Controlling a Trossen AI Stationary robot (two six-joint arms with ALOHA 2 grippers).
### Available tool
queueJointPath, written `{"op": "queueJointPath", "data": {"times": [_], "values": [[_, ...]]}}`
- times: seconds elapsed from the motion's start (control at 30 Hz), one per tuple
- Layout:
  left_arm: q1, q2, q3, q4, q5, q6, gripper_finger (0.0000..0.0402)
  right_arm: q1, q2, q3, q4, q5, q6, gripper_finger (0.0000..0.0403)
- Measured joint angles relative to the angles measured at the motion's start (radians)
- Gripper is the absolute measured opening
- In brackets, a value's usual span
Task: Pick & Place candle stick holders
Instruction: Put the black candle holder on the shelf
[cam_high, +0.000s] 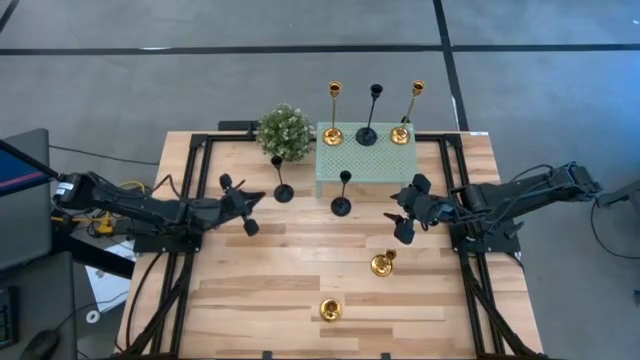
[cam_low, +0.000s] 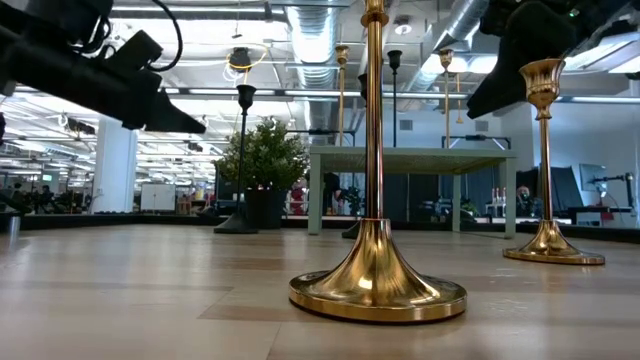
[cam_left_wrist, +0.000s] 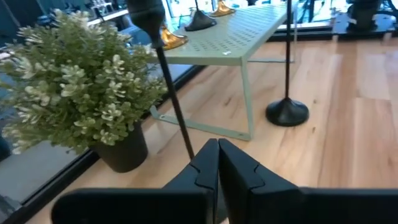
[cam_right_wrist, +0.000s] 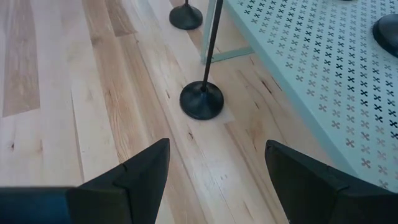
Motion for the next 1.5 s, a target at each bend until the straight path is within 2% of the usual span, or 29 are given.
{"op": "queueJointPath", "data": {"times": [0.17,0.4,0.7,0.87,1.07,1.5], "values": [[0.033,0.034,0.0,0.029,0.059,0.001,0.0041,0.0,0.0,0.0,0.0,0.0,-0.014,0.0255],[0.08,0.174,0.0,0.206,0.146,0.001,0.0114,0.0,0.0,0.0,-0.001,0.0,-0.018,0.0255],[0.137,0.328,0.0,0.313,0.151,-0.001,0.0191,0.0,0.0,0.0,-0.007,0.0,-0.018,0.0255],[0.152,0.403,0.0,0.448,0.151,-0.032,0.0223,0.0,0.0,0.0,-0.008,0.0,-0.017,0.0255],[0.151,0.452,0.0,0.503,0.187,-0.034,0.0239,0.0,0.0,0.0,-0.008,0.0,-0.017,0.0255],[0.149,0.454,0.0,0.509,0.335,-0.082,0.0234,0.0,-0.003,0.0,-0.009,-0.001,-0.055,0.0255]]}}
